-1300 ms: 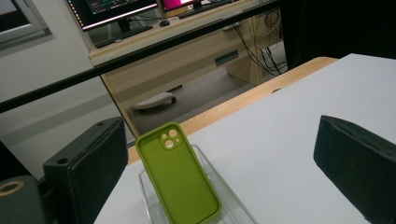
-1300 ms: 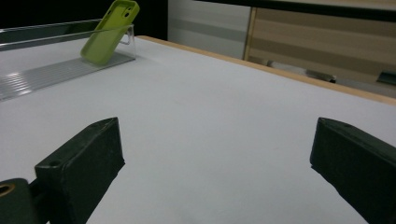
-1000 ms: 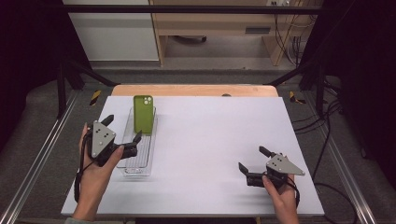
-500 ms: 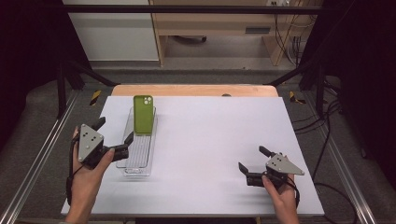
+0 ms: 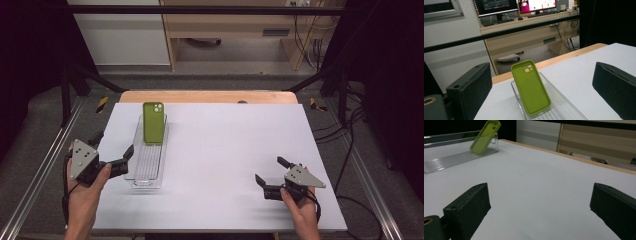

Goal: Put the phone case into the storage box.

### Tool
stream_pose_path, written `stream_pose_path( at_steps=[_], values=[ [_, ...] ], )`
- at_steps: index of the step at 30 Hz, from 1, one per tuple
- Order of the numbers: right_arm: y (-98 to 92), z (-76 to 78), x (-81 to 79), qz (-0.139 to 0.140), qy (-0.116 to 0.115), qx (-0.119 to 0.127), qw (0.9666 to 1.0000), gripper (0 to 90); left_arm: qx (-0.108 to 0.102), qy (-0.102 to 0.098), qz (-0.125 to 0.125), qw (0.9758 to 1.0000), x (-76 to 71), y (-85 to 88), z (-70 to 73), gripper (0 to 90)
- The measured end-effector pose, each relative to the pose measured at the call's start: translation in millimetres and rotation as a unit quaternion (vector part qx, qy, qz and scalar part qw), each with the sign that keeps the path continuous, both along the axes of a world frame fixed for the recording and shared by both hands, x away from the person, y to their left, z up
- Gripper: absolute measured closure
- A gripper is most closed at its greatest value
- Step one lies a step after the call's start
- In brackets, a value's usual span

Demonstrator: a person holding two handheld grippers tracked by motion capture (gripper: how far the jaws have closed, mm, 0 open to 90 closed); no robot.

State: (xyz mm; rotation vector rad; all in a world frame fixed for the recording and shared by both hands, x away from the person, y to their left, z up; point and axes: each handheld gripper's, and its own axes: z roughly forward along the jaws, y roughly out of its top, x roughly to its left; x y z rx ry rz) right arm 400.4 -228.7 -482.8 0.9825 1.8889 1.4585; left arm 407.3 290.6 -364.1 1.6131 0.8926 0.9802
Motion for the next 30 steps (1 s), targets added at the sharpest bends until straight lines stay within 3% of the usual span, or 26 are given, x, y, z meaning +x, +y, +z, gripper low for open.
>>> stream_pose_path(
  at_steps=[14,30],
  values=[
    [-0.4,0.2,-0.2,0.0,0.0,0.0,1.0,3.1,-0.023,-0.007,0.005,0.9997,-8.3,14.1,-14.1,1.8],
    [-0.3,0.2,-0.2,0.0,-0.001,-0.002,1.0,3.1,-0.03,-0.005,-0.008,0.9995,-17.6,20.6,-36.7,1.3]
  ],
)
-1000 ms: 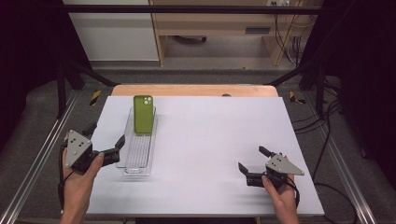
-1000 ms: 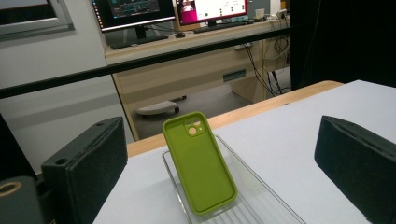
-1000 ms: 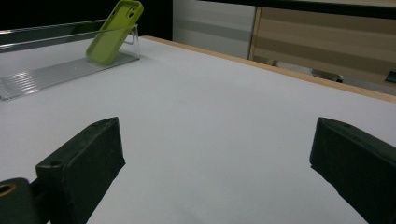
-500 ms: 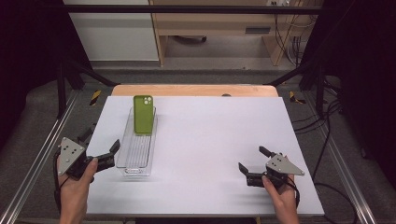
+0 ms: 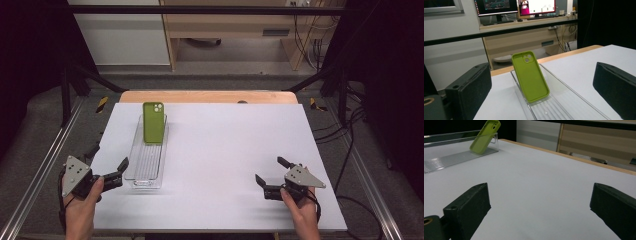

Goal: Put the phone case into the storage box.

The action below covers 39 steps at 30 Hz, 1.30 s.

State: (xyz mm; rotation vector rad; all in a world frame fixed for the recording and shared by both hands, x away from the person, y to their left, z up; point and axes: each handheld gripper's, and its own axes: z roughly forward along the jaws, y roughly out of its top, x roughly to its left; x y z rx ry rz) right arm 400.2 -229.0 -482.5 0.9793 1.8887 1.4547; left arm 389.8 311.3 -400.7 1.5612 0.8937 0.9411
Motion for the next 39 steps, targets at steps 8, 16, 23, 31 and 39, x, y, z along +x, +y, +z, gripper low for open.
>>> stream_pose_path(
  at_steps=[8,16,23,31,39],
  values=[
    [-0.8,0.7,-0.2,-0.001,-0.002,0.0,1.0,3.1,-0.004,0.008,-0.01,0.9999,-1.2,-1.1,-10.4,1.4],
    [-1.0,0.7,-0.2,-0.001,-0.002,0.0,1.0,3.1,-0.013,0.017,-0.017,0.9996,-2.7,-1.1,-24.4,1.3],
    [-0.7,0.7,-0.4,0.0,-0.002,0.0,1.0,3.1,-0.012,0.02,-0.031,0.9993,-5.8,-3.1,-31.3,1.4],
    [-1.8,1.1,-0.5,-0.002,-0.003,0.001,1.0,3.1,-0.011,0.021,-0.039,0.999,-7.9,-5.2,-38.7,1.7],
    [-1.6,1.2,-0.7,-0.001,-0.003,0.001,1.0,3.1,-0.019,0.019,-0.041,0.9988,-9.7,-6.1,-44.5,1.9]
  ],
)
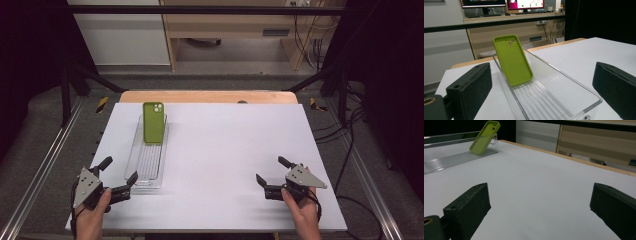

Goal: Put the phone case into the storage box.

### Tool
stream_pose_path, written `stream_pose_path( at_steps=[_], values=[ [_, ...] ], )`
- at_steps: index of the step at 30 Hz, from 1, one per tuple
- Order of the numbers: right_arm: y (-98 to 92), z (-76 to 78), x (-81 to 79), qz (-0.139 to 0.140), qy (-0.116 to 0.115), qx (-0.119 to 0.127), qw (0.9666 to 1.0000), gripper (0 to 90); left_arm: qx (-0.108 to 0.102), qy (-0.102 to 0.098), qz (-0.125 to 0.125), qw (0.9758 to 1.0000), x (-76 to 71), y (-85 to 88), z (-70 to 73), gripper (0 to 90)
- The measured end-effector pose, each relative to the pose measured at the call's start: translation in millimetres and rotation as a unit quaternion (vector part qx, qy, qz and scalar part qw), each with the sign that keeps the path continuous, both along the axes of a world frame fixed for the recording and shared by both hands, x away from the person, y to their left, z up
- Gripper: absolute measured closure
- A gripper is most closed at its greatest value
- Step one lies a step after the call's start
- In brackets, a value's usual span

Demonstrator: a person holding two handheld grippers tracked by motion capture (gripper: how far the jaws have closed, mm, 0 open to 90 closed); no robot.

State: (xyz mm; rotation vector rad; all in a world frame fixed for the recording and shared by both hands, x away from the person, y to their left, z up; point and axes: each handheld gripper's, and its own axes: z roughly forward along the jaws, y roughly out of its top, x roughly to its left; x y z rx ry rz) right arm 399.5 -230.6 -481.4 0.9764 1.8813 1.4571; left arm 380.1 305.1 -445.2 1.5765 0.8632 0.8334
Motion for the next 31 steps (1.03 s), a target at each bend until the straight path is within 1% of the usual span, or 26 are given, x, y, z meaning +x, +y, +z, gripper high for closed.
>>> stream_pose_path(
  at_steps=[6,18,25,29,31],
  values=[
    [-0.3,0.2,-0.2,0.0,-0.001,0.0,1.0,3.1,-0.005,-0.001,-0.004,1.0,-1.4,-0.5,-4.0,1.9],
    [-1.8,0.5,-0.4,-0.002,-0.002,0.001,1.0,3.1,-0.009,-0.005,-0.01,0.9999,-4.6,-2.4,-9.2,1.9],
    [-3.1,0.5,-0.5,-0.005,-0.002,0.002,1.0,3.1,-0.022,-0.005,-0.005,0.9997,-4.5,1.8,-13.6,1.9],
    [-3.7,-0.1,-0.4,-0.007,0.0,0.0,1.0,3.0,-0.035,0.0,0.003,0.9994,-2.7,3.0,-15.1,2.0],
    [-3.7,-0.3,-0.4,-0.006,-0.001,-0.001,1.0,3.0,-0.033,0.0,0.0,0.9995,-2.2,1.3,-15.4,2.1]
  ],
)
